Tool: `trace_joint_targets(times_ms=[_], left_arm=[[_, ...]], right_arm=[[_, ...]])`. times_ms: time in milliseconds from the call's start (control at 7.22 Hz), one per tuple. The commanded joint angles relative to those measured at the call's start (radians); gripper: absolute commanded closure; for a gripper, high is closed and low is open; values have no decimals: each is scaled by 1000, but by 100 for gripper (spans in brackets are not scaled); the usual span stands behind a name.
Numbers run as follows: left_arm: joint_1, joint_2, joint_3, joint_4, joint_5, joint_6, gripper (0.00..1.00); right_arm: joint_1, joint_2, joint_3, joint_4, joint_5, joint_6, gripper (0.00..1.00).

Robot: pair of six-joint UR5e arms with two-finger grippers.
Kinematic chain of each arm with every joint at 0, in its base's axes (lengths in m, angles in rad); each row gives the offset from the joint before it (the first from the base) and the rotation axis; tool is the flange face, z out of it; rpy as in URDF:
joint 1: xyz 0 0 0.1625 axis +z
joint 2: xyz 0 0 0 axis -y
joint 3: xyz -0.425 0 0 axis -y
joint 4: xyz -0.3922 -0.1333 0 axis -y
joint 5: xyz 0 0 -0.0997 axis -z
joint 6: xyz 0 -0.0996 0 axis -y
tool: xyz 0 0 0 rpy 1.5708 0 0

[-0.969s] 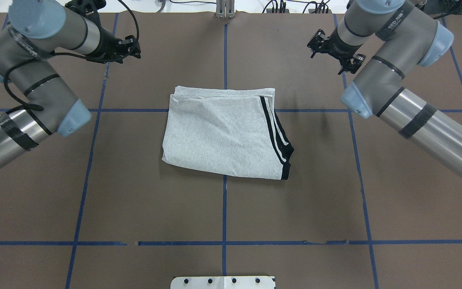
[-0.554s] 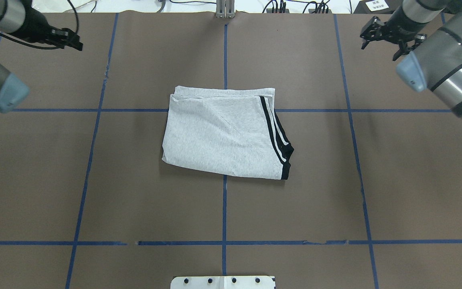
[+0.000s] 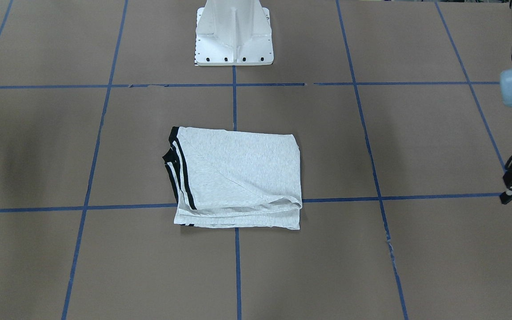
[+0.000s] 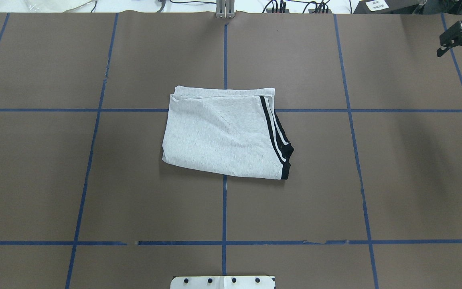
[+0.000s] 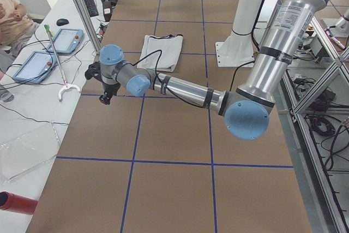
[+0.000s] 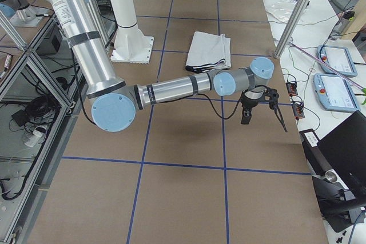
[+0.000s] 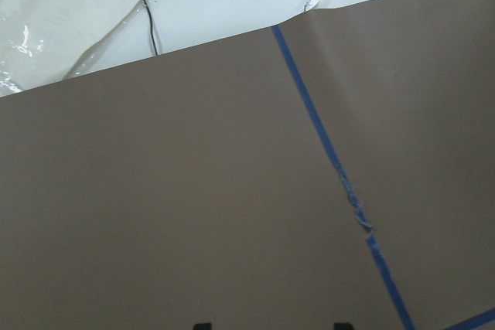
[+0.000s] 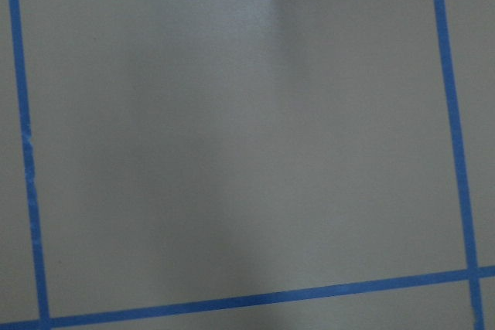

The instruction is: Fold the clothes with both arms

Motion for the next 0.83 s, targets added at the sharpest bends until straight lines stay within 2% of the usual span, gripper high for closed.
trace_joint_targets(times_ms=[0, 277, 554, 692], left_arm=[[-93, 47, 51, 48, -5, 182, 39], [-123, 146, 33, 34, -9, 237, 37], [-123, 231, -129, 126, -9, 235, 34], [-120, 226, -204, 210, -9, 226, 21]], right_arm=[[51, -143, 98, -5, 2, -142, 0], [56, -260, 219, -5, 0, -144, 0], [55, -271, 223, -3, 2, -164, 0], [55, -268, 215, 0, 2, -164, 0]])
